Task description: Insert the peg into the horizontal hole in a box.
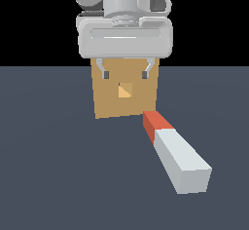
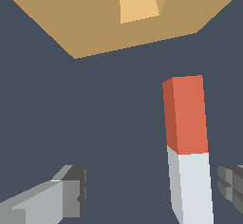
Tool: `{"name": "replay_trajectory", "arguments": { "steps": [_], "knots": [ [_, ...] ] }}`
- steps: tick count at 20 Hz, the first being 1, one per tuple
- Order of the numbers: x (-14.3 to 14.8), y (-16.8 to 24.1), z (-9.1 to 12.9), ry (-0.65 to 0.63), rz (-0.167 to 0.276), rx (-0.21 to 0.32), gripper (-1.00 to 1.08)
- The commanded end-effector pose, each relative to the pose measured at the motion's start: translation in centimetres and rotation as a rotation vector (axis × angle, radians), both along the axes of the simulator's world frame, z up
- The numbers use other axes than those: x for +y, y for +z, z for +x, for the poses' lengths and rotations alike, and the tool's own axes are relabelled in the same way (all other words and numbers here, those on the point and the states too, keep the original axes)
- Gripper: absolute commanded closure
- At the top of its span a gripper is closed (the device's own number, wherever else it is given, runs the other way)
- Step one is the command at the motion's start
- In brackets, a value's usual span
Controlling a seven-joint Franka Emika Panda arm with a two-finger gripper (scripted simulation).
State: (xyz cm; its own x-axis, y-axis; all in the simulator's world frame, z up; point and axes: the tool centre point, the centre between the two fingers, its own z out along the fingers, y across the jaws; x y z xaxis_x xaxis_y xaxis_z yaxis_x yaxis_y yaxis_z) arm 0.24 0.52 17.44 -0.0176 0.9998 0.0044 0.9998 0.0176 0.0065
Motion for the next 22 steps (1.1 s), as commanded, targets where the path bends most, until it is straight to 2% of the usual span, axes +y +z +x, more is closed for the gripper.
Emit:
{"name": "replay_trajectory", "arguments": {
  "steps": [1,11,22],
  "knots": [
    [0.0,0.0,0.0,0.0,0.0,0.0,-0.92],
    [-1.4,-1.6,1.5,0.012,-0.001,0.001,-0.92],
    [-5.4,-6.4,6.0,0.046,-0.003,0.004,-0.92]
  ]
}}
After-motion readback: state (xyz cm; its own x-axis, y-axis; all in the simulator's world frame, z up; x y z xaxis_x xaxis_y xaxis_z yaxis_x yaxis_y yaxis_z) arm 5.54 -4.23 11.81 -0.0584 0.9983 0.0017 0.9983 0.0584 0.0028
